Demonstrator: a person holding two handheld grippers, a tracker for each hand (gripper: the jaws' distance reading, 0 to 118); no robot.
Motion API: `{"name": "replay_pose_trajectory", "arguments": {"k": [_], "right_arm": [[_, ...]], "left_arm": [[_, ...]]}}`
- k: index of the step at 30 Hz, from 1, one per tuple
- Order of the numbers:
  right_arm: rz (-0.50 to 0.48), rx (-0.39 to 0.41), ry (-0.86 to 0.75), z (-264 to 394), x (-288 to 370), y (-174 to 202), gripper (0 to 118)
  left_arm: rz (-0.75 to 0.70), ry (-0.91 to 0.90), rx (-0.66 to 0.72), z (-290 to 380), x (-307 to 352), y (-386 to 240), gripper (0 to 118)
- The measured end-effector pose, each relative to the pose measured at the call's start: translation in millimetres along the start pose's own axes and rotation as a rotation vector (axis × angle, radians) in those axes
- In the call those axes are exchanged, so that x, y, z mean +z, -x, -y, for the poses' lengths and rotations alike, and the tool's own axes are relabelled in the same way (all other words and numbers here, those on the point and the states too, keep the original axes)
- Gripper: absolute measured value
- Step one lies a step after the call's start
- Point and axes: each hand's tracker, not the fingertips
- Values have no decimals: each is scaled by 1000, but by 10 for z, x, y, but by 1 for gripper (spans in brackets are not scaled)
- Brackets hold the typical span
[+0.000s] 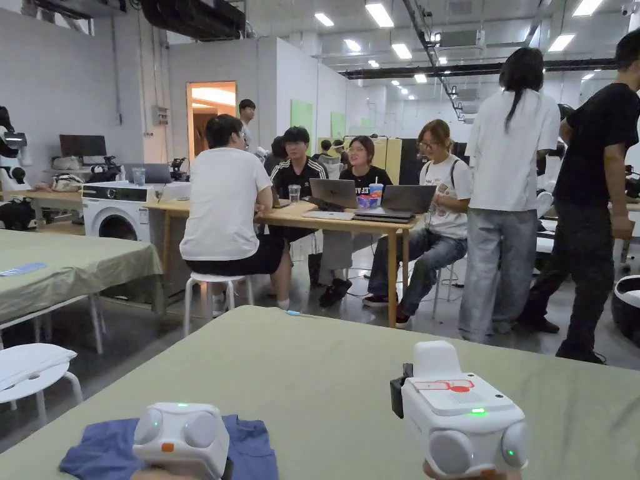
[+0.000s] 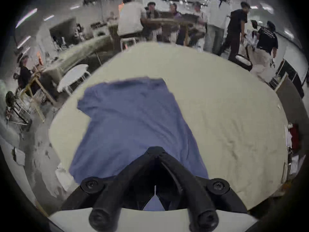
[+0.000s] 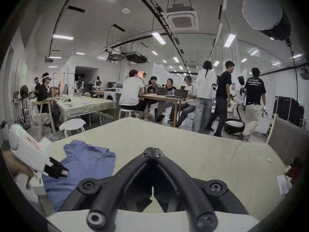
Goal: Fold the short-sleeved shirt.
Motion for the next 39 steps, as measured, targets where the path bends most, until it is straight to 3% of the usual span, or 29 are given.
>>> {"name": "replay_pose_trajectory", "arguments": {"k": [5,6,8,9,10,13,16,17,18,19,20,21,22,24,26,30,35,39], "right_arm": [[6,37,35,183,-350,-91,0],[7,36,41,206,-417,-112,0],[9,28,57,221,-479,-129,0],[12,24,65,239,-530,-145,0],[18,21,71,257,-582,-164,0],[24,1,85,333,-714,-233,0],[33,-16,98,364,-739,-280,0],[34,-17,103,373,-737,-294,0],[38,-16,105,387,-742,-312,0],[41,-14,106,401,-749,-337,0],[47,-14,111,457,-789,-371,0],[53,-16,115,462,-793,-395,0],[57,-23,115,458,-777,-428,0],[64,-55,108,438,-687,-476,0],[69,-82,101,420,-624,-556,0],[109,-96,92,329,-374,-784,0],[199,-78,60,172,166,-1208,0],[298,-61,35,23,768,-1602,0]], "left_arm": [[0,32,-76,-79,-627,-196,0],[8,25,-81,-73,-688,-228,24],[10,18,-96,-85,-859,-284,110],[6,29,-107,-73,-954,-304,111],[28,-14,-135,-54,-929,-357,103],[32,84,-94,49,-1221,-387,107],[22,174,-68,227,-1421,-250,102],[41,119,-70,255,-1383,-213,100],[52,110,-67,230,-1310,-202,86],[44,120,-73,188,-1259,-210,63],[32,102,-108,157,-1184,-201,25],[23,75,-116,138,-1127,-186,6],[-30,50,-107,79,-1192,-137,6],[45,81,-78,102,-1185,-68,6],[7,44,-118,129,-1162,-114,6],[76,-55,-50,-53,-856,-294,5],[246,-191,-132,-411,-266,-1001,5],[377,-281,-238,-546,285,-1953,5]]}}
